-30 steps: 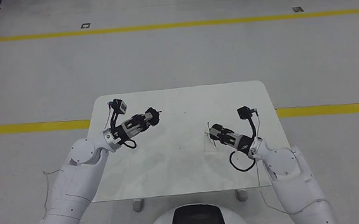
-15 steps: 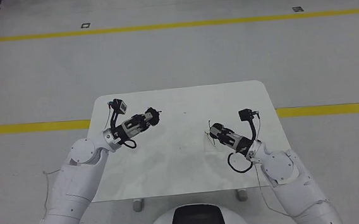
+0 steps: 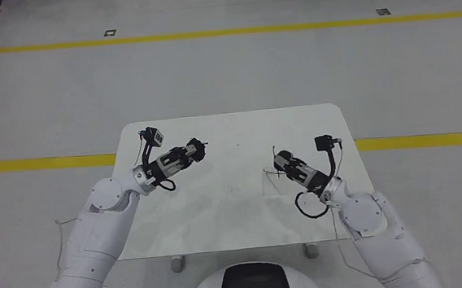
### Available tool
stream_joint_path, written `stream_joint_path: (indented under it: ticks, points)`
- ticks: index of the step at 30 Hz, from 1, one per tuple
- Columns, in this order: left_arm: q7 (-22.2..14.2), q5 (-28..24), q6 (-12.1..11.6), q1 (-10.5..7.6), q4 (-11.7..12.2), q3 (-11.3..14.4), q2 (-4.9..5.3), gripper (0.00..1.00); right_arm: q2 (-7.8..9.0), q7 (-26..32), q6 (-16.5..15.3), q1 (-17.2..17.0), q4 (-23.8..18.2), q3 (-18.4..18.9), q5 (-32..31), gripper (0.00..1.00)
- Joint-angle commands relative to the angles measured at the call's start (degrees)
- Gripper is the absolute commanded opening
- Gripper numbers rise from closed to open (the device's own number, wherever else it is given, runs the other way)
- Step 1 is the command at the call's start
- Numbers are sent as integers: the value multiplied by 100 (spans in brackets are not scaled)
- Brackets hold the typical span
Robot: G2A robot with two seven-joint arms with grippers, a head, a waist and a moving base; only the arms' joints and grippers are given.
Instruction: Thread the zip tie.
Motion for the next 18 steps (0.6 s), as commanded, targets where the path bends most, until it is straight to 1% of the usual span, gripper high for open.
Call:
stream_joint_path:
  ticks: [1, 3, 6, 9, 10, 13, 14, 18]
  points:
    - [0, 0, 0, 0, 0, 0, 0, 0, 92, -239, 0, -71, -181, -10, -36, 0]
    - [0, 0, 0, 0, 0, 0, 0, 0, 216, -554, 0, -132, -348, -97, -61, 0]
    - [0, 0, 0, 0, 0, 0, 0, 0, 414, -919, 0, -124, -498, -255, -122, 0]
    - [0, 0, 0, 0, 0, 0, 0, 0, 669, -1399, 0, -44, -501, -502, -193, 0]
    - [0, 0, 0, 0, 0, 0, 0, 0, 777, -1614, 0, 1, -471, -626, -209, 0]
    - [0, 0, 0, 0, 0, 0, 0, 0, 1031, -2042, 0, 161, -409, -940, -205, 0]
    - [0, 0, 0, 0, 0, 0, 0, 0, 1145, -2309, 0, 246, -371, -1078, -223, 0]
    - [0, 0, 0, 0, 0, 0, 0, 0, 1145, -2309, 0, 246, -371, -1078, -223, 0]
